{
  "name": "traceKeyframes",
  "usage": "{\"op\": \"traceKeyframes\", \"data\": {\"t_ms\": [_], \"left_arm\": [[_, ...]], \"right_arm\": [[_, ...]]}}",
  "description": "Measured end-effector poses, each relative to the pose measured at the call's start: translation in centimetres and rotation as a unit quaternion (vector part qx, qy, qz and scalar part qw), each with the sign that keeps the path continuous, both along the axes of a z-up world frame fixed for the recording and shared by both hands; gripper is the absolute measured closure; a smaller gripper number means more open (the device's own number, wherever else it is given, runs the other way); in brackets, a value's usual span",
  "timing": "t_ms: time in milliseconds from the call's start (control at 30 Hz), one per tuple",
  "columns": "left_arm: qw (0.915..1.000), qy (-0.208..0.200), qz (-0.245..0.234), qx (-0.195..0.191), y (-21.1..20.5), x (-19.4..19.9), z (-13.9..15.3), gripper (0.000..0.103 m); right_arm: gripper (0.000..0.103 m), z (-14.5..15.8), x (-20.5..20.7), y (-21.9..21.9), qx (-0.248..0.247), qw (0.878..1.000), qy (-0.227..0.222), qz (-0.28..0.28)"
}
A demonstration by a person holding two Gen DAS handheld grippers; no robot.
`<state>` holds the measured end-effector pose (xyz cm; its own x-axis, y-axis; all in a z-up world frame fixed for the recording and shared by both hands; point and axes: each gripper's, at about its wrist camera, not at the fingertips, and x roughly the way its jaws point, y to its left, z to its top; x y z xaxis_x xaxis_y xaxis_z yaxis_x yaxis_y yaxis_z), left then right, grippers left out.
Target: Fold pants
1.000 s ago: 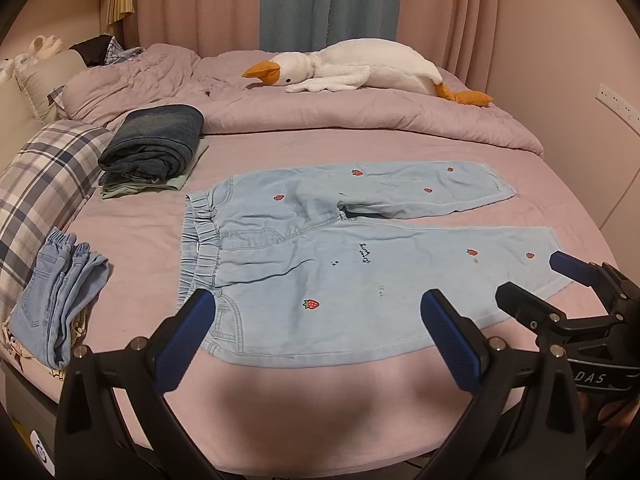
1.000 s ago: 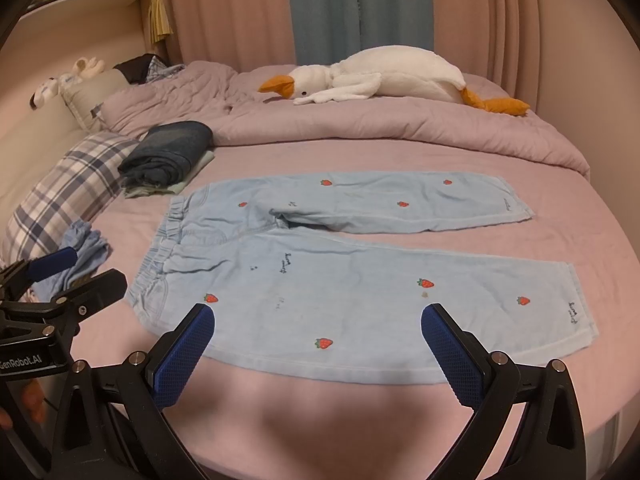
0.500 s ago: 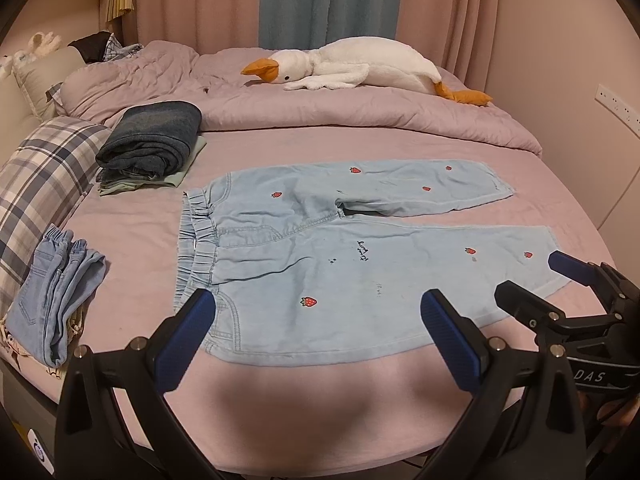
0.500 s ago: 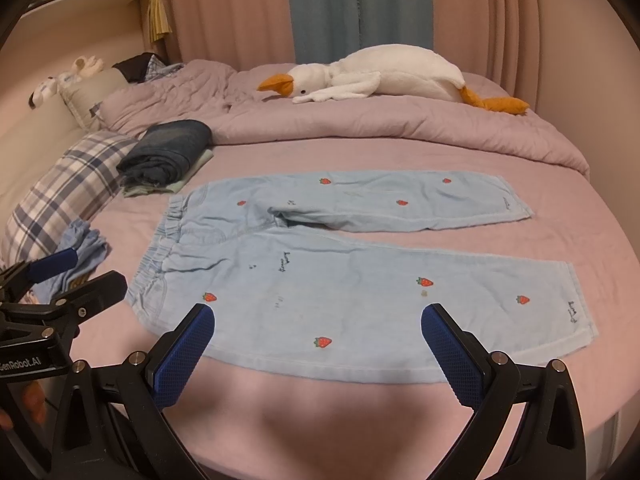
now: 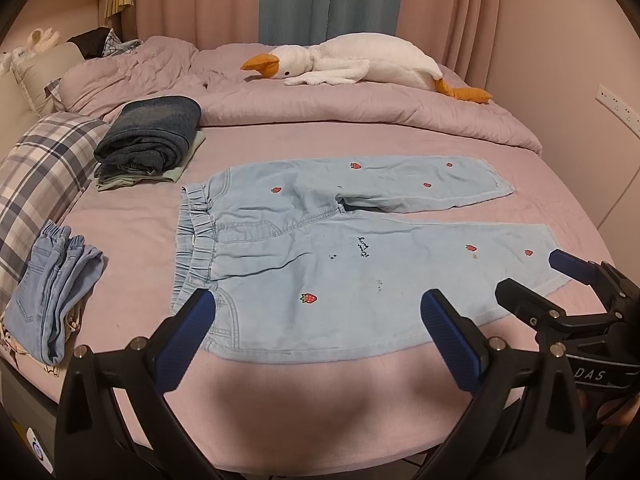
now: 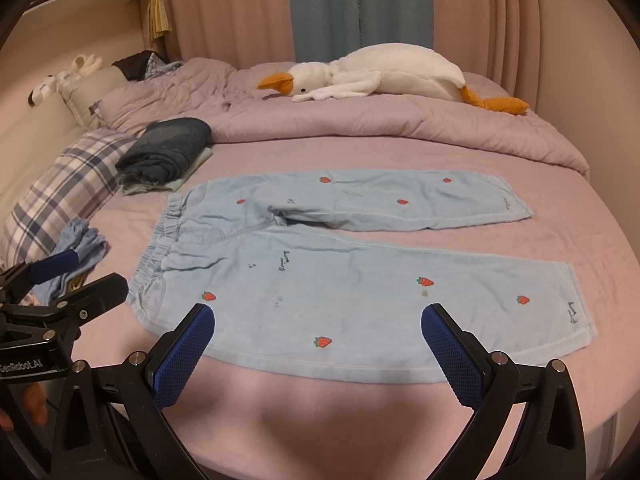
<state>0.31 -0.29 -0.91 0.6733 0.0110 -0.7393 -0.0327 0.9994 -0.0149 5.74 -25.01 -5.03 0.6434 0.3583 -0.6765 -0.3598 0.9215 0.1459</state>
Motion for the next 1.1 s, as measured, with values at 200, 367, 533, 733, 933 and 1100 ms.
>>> {"op": "traceKeyframes", "data": {"t_ms": [200, 367, 533, 733, 933, 1100], "left_arm": [[0.9997, 0.013, -0.006, 0.02, 0.2, 0.5, -0.5, 0.0], [0.9935, 0.062, 0.023, -0.092, 4.3, 1.7, -3.8, 0.0], [0.9565, 0.146, 0.138, -0.212, 11.2, 0.8, -8.7, 0.0], [0.9267, 0.144, 0.213, -0.274, 14.6, -1.4, -10.5, 0.0], [0.9227, 0.097, 0.207, -0.311, 14.2, 0.4, -12.5, 0.001], [0.922, 0.052, 0.221, -0.313, 15.7, 1.6, -13.7, 0.006]], "right_arm": [[0.0, 0.0, 0.1, 0.2, -0.002, 1.0, 0.004, 0.001], [0.0, -1.1, 0.5, 0.9, -0.013, 0.999, 0.026, 0.012], [0.0, -4.0, 0.1, 2.5, -0.048, 0.994, 0.074, 0.059], [0.0, -6.9, -1.0, 5.9, -0.101, 0.988, 0.016, 0.114], [0.0, -9.0, -2.2, 10.1, -0.155, 0.969, -0.064, 0.183], [0.0, -10.3, -3.0, 13.1, -0.189, 0.95, -0.106, 0.225]]}}
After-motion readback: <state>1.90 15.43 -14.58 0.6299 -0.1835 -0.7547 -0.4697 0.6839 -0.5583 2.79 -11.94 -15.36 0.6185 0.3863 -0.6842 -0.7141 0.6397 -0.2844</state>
